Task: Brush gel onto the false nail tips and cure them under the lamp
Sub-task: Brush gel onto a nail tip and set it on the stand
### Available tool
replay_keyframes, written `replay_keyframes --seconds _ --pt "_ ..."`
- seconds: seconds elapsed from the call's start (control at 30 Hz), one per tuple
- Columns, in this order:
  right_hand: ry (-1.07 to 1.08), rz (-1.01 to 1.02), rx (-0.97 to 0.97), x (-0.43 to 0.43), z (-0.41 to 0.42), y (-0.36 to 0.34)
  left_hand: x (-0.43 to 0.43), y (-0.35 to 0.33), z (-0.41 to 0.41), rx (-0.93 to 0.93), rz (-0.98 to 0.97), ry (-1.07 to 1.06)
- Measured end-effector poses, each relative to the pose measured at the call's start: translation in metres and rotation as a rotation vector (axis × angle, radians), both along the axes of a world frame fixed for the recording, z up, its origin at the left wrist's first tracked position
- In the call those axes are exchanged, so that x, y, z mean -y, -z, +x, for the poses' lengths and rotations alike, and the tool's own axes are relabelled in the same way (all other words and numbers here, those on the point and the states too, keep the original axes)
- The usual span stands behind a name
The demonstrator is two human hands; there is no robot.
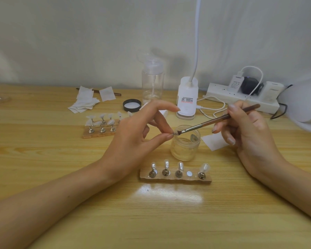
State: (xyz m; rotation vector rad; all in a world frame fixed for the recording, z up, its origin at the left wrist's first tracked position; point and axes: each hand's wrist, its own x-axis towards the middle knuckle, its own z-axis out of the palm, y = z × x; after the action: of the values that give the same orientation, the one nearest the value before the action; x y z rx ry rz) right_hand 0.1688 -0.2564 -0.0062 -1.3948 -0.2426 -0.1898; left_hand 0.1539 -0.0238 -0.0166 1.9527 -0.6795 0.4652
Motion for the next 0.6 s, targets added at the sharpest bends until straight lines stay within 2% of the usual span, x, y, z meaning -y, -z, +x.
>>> replay_keyframes --seconds 0.17,0.6 --pt "0.021 0.044 0.018 0.0022 0.0008 0.0002 -0.0003 -0.0001 0.0002 -0.005 -0.006 0.000" --pt "-0.013 0.009 0.057 0.0018 0.0011 0.0014 0.0009 -0.0010 -0.0008 -0.049 -0.044 0.016"
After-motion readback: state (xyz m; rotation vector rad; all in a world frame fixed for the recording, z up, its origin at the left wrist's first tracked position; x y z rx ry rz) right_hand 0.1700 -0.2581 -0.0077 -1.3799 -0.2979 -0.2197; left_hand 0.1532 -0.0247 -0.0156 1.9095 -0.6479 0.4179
